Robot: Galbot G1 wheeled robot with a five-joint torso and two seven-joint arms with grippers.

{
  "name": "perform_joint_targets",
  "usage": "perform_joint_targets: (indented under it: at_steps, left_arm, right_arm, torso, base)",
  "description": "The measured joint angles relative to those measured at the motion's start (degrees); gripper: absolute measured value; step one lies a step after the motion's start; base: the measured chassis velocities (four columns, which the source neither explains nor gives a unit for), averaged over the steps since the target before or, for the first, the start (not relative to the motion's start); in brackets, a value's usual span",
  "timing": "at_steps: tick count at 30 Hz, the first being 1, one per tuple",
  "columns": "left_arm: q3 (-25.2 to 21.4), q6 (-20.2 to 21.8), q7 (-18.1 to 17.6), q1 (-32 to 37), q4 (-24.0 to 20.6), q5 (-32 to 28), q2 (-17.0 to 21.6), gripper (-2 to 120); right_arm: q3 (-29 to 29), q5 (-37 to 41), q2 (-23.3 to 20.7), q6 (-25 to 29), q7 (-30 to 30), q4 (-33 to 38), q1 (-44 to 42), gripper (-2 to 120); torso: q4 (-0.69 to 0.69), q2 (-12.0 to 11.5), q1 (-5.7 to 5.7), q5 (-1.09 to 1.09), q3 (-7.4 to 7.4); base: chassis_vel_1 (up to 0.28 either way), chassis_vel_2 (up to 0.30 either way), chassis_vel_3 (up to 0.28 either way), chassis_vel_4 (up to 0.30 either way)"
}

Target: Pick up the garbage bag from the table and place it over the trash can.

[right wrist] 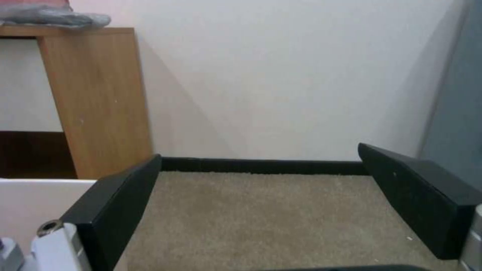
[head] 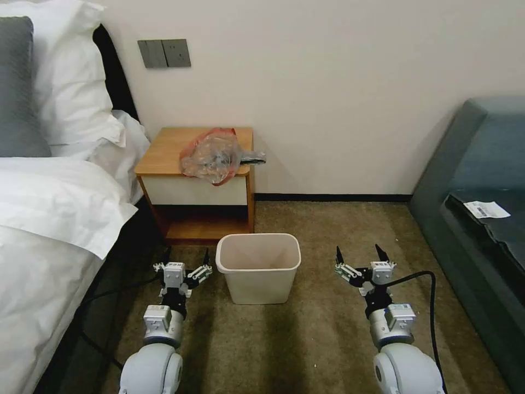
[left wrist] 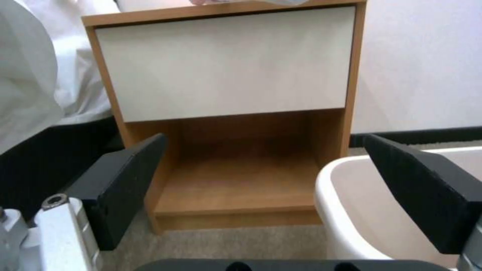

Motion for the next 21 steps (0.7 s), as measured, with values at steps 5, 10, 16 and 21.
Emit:
perform_joint_targets:
  at_steps: [5,10,16,21]
  left_arm:
    - [0.0,0.0,0.0,0.0,0.0,0.0,0.0,98]
    - [0.0,0.0,0.0,0.0,0.0,0.0,0.0,98]
    - [0.0,0.0,0.0,0.0,0.0,0.0,0.0,98]
    - [0.0,0.0,0.0,0.0,0.0,0.0,0.0,98]
  right_arm:
    - [0.0,0.0,0.0,0.0,0.0,0.0,0.0,100]
    - [0.0,0.0,0.0,0.0,0.0,0.0,0.0,100]
    - [0.0,0.0,0.0,0.0,0.0,0.0,0.0,100]
    - [0.0,0.0,0.0,0.0,0.0,0.0,0.0,100]
  torso:
    - [0.0,0.0,0.0,0.0,0.0]
    - [0.0,0.0,0.0,0.0,0.0]
    - [0.0,0.0,0.0,0.0,0.0]
    - [0.0,0.0,0.0,0.0,0.0]
  base:
    - [0.0,0.0,0.0,0.0]
    - [0.0,0.0,0.0,0.0]
    - [0.0,0.0,0.0,0.0]
    - [0.0,0.0,0.0,0.0]
